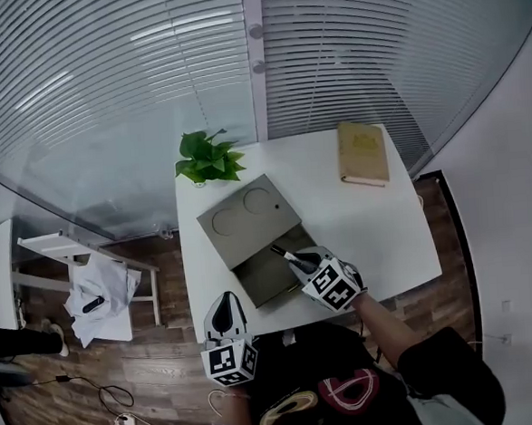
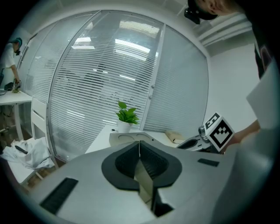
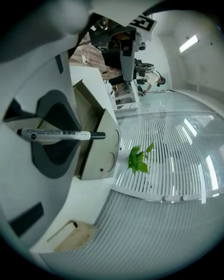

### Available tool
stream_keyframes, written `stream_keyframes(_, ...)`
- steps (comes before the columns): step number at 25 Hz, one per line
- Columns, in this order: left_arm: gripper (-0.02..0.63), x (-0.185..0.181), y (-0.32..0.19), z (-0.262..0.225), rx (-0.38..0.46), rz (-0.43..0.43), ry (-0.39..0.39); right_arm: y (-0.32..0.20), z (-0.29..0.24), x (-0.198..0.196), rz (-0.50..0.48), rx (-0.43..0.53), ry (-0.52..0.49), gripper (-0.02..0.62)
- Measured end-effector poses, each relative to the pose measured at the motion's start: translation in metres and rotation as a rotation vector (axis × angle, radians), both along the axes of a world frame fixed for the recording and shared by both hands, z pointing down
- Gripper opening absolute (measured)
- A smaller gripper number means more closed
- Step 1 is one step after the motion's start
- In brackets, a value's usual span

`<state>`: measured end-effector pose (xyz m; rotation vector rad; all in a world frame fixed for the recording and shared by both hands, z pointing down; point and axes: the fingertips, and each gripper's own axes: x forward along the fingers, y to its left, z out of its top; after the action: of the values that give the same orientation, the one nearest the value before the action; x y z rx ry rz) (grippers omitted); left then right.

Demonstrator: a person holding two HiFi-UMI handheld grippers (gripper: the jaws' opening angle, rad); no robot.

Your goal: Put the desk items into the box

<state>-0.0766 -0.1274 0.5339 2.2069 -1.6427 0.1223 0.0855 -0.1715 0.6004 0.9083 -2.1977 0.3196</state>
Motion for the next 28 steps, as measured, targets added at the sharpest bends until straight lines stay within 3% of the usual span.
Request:
stream_keyframes(12,0.020,-0.024,0.013,0.001,-0.003,-0.106,0.000,0.011,0.030,-0.050,-0.251,-0.050,0.112,0.072)
stream_keyframes(28,0.020,-0.031,0.020,0.006,-0.024,-0.177,-0.004,0.005,0.061,-0.063,-0.320,-0.102,0.157,0.072)
